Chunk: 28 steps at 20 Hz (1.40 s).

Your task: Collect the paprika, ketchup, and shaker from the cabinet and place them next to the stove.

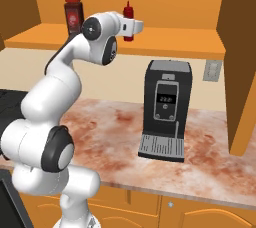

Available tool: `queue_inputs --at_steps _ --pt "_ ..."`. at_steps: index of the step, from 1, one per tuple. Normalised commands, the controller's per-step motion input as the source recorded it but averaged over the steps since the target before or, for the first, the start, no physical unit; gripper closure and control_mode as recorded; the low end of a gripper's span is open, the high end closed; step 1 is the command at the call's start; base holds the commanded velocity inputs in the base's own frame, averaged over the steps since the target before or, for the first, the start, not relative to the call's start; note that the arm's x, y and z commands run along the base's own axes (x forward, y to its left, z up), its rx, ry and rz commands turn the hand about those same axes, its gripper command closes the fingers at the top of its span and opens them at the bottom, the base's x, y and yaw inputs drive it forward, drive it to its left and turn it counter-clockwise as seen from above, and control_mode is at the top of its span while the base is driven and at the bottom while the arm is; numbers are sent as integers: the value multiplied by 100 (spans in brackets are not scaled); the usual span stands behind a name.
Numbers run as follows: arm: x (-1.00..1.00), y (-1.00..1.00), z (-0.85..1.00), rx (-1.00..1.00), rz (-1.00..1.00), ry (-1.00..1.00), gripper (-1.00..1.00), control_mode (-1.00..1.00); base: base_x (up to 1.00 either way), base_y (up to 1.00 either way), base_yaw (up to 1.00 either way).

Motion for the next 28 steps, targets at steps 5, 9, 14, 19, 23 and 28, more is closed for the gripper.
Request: queue_inputs --at_steps 5,9,14,19,23,28 --pt "2 -15 0 0 0 0 -100 -100 0 0 0" --pt "8 -6 0 0 0 0 -100 -100 0 0 0" --pt "17 0 0 0 2 0 -100 -100 0 0 0" --pt "11 0 0 0 2 0 -100 -100 0 0 0" --pt "0 -1 0 0 0 0 100 -100 0 0 0" --pt "0 -11 0 0 0 0 100 -100 0 0 0"
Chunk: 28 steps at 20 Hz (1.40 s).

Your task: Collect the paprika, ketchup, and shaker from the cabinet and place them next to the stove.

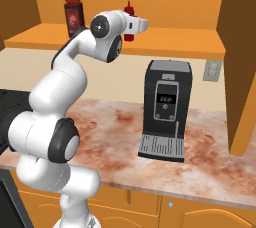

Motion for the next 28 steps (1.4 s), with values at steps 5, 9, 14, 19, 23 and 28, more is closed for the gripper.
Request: queue_inputs --at_steps 5,9,14,19,23,28 --pt "0 -7 0 0 0 0 100 -100 0 0 0" --pt "3 0 0 0 0 1 100 -100 0 0 0" --pt "0 0 0 0 0 0 100 -100 0 0 0" --pt "-31 -1 -4 0 0 -9 100 -100 0 0 0" --pt "-82 2 -24 0 4 -10 100 -100 0 0 0" --pt "-88 9 -5 -1 16 -2 100 -100 0 0 0"
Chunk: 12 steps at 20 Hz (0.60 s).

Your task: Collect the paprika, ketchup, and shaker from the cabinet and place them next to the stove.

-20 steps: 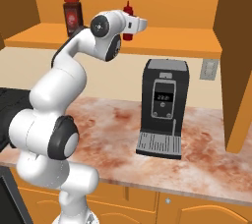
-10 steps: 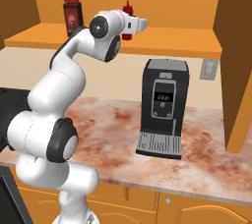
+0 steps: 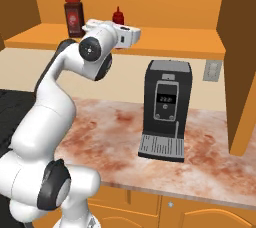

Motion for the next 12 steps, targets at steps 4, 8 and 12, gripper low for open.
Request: queue_inputs --at_steps 4,8,12 --pt "-74 1 0 0 27 0 100 -100 0 0 0" --pt "-54 0 0 -3 37 -1 100 -100 0 0 0" --pt "-33 18 0 -9 46 0 100 -100 0 0 0"
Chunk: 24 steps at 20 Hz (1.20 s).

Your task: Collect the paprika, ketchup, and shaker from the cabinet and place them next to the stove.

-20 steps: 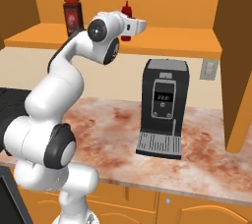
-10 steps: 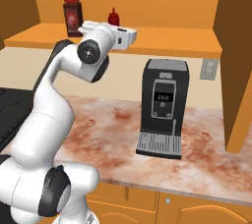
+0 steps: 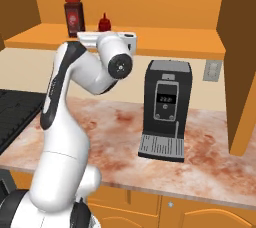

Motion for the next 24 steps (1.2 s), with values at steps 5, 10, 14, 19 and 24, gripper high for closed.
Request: queue_inputs --at_steps 5,10,14,19,24 --pt "-15 47 -32 -9 54 0 100 -100 0 0 0" --pt "-4 66 -57 -10 54 0 100 -100 0 0 0" --pt "0 74 -75 -7 51 -1 100 -100 0 0 0" --pt "-5 78 -70 -6 46 -1 100 -100 0 0 0" --pt "-4 79 -61 -1 35 0 100 -100 0 0 0"
